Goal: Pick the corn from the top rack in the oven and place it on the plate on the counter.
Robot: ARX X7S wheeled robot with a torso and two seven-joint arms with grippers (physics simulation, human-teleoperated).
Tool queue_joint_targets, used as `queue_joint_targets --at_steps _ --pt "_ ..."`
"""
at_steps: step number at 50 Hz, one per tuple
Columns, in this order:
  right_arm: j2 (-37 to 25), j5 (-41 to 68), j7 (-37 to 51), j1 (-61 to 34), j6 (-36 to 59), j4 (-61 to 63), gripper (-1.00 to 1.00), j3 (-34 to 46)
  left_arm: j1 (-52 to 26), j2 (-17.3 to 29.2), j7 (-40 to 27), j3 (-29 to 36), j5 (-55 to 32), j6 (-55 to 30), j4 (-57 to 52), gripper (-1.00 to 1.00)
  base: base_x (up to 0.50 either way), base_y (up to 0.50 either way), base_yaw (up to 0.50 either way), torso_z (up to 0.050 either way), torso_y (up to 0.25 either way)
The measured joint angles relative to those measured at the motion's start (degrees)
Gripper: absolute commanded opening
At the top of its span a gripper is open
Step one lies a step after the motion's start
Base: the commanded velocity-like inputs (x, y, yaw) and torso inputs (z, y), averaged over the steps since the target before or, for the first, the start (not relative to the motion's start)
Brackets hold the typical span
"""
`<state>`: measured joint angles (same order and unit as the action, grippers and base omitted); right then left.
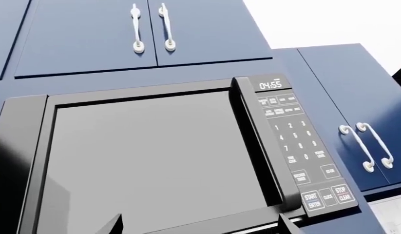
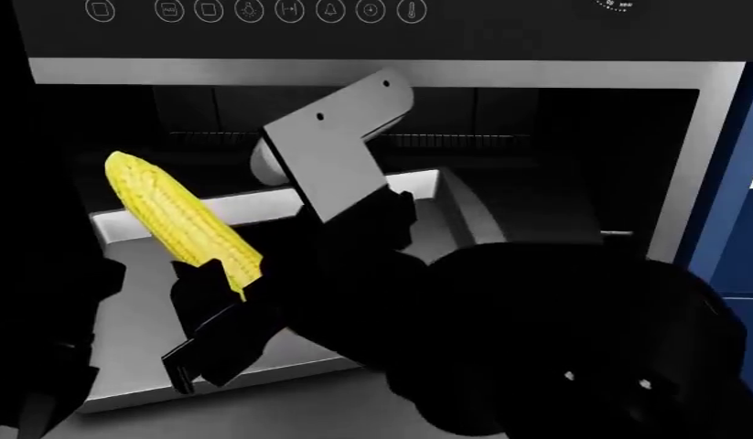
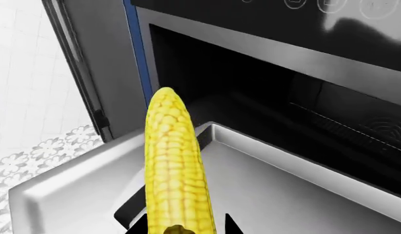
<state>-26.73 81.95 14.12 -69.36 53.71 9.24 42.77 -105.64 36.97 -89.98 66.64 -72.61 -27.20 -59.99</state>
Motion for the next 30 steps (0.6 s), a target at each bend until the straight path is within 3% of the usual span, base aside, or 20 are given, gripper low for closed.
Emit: queue_joint_targets --at_steps 30 --pt "-2.6 13.1 14.2 2.8 -4.8 22.6 -1.00 -7.0 0.3 2.1 0.0 5.8 4.5 4.3 0.0 1.00 0.00 0.00 0.00 0.000 0.000"
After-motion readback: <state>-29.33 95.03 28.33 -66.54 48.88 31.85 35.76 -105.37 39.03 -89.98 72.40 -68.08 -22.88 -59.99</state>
